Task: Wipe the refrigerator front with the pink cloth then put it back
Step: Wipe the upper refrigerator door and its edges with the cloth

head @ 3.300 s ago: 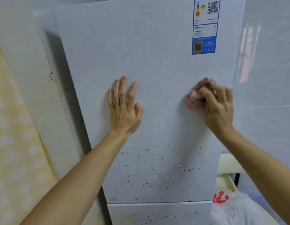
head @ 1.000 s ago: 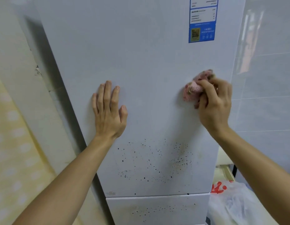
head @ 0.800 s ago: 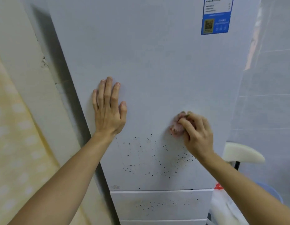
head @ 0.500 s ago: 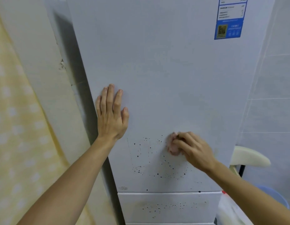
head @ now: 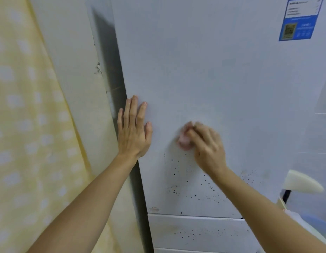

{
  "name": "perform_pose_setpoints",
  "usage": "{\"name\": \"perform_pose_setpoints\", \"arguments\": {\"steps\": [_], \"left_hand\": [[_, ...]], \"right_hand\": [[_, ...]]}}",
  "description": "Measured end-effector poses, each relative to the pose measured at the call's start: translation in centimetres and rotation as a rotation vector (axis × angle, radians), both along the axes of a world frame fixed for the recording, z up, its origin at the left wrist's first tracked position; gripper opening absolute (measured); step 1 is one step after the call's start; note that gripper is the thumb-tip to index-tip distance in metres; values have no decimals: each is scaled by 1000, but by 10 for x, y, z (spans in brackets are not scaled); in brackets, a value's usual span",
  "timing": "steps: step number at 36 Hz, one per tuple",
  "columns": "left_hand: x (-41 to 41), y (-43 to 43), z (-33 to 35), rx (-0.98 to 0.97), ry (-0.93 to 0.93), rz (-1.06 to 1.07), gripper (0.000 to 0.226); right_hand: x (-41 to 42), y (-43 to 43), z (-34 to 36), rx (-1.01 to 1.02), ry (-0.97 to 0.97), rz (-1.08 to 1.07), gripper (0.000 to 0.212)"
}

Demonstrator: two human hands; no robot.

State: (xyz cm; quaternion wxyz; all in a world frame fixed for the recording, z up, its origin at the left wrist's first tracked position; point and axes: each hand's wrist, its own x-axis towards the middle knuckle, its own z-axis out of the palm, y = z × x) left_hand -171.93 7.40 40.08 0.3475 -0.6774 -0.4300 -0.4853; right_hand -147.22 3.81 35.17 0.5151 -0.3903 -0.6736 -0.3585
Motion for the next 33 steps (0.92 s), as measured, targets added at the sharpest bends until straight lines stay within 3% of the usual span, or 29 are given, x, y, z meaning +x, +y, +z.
{"name": "perform_pose_setpoints", "arguments": {"steps": [5,9,12,18,23,28,33], "left_hand": [[5,-2,0,-27,-14,-10,64],[4,-4,1,-35,-14,-13,66],[4,-5,2,-33,-18,-14,66],[1,-7,3,-35,-16,-14,61],[-6,-8,3,-30,7,-11,61],[-11,-6,-1,-72,43,-20,66],[-13,-10,2,-86,52,-13,68]], "right_hand": [[1,-19,-82,-244,-318,82,29],[4,-22,-70,-324,-369,77,28],[9,-22,-33,-234,-257,73,22],[4,-11,72,0,74,-37,31],[-22,-3,78,56,238,-49,33],[-36,2,19,94,28,-7,25],[-43,5,-69,-165,-257,121,24]]}}
